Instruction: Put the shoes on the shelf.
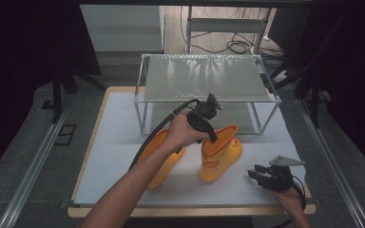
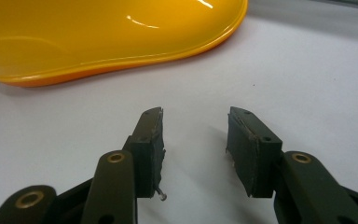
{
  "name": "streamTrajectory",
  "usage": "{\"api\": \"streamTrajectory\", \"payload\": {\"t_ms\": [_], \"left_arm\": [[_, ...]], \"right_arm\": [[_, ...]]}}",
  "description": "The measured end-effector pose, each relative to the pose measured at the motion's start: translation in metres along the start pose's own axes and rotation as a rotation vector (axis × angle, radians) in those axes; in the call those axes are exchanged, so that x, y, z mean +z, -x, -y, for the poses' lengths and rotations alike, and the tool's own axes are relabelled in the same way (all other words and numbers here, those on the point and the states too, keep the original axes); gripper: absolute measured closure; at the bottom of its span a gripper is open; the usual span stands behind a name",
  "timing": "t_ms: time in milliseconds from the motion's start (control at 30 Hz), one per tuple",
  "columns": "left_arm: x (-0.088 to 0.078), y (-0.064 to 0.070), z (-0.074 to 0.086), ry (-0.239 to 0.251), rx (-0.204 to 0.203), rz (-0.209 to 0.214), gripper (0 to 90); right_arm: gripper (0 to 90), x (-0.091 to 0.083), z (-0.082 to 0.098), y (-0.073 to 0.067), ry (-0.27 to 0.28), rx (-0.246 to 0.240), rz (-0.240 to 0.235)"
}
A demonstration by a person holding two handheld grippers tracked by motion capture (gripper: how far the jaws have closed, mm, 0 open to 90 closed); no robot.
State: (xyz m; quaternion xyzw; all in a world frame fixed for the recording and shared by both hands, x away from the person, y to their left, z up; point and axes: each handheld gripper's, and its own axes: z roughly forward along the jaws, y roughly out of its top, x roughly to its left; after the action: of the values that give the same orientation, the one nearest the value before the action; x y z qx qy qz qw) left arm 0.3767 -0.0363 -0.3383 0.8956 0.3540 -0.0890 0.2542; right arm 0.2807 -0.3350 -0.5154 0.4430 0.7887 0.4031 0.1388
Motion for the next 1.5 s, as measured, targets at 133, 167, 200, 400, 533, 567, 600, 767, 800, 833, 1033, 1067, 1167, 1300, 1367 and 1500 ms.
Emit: {"api": "streamTrajectory", "payload": {"t_ms": [133, 167, 200, 400, 533, 567, 600, 767, 800, 833, 1033, 1067, 1167, 1300, 1367, 1500], "left_arm": [[-0.004, -0.003, -0.001, 0.031, -0.020, 0.040, 87.0], [-0.007, -0.003, -0.002, 0.039, -0.024, 0.049, 87.1], [-0.007, -0.003, -0.002, 0.039, -0.024, 0.049, 87.1], [-0.037, -0.005, 0.005, 0.103, -0.035, 0.088, 87.0], [-0.051, -0.008, 0.013, 0.132, -0.036, 0.121, 87.0], [-0.060, -0.009, 0.020, 0.148, -0.035, 0.135, 87.0], [-0.060, -0.009, 0.020, 0.148, -0.035, 0.135, 87.0], [-0.075, -0.006, 0.038, 0.162, -0.008, 0.129, 87.1], [-0.075, -0.006, 0.038, 0.162, -0.008, 0.129, 87.0], [-0.076, -0.006, 0.042, 0.162, -0.003, 0.127, 87.0], [-0.078, -0.009, 0.062, 0.174, -0.009, 0.103, 87.0], [-0.078, -0.011, 0.068, 0.178, -0.014, 0.094, 87.1], [-0.074, -0.015, 0.079, 0.174, -0.019, 0.079, 87.0], [-0.071, -0.023, 0.091, 0.167, -0.030, 0.049, 87.0], [-0.071, -0.028, 0.101, 0.183, -0.035, 0.020, 87.0], [-0.073, -0.034, 0.115, 0.185, -0.028, 0.000, 86.9]], "right_arm": [[55.5, -0.001, 0.000, 0.001, 0.004, 0.000, 0.003], [55.6, -0.001, 0.000, 0.001, 0.004, 0.001, 0.004], [55.6, -0.001, 0.000, 0.001, 0.004, 0.001, 0.004], [55.8, -0.003, 0.001, 0.003, 0.010, 0.010, 0.010], [55.9, -0.002, 0.000, 0.003, 0.010, 0.009, 0.012], [56.0, -0.002, 0.000, 0.002, 0.006, 0.011, 0.011], [56.0, -0.002, 0.000, 0.002, 0.006, 0.011, 0.011], [56.0, 0.001, 0.000, 0.000, 0.000, 0.007, 0.010], [56.0, 0.001, 0.000, 0.000, 0.000, 0.007, 0.010], [56.1, 0.001, 0.000, 0.000, 0.000, 0.008, 0.010], [56.1, 0.001, 0.001, 0.000, -0.001, 0.007, 0.010], [56.1, 0.001, 0.001, -0.001, -0.002, 0.005, 0.009], [56.1, 0.001, 0.001, -0.001, -0.003, 0.007, 0.008], [56.1, 0.001, 0.001, 0.000, -0.002, 0.008, 0.010], [56.1, 0.001, 0.001, 0.000, -0.002, 0.009, 0.010], [56.1, 0.001, 0.001, 0.000, -0.003, 0.012, 0.010]]}}
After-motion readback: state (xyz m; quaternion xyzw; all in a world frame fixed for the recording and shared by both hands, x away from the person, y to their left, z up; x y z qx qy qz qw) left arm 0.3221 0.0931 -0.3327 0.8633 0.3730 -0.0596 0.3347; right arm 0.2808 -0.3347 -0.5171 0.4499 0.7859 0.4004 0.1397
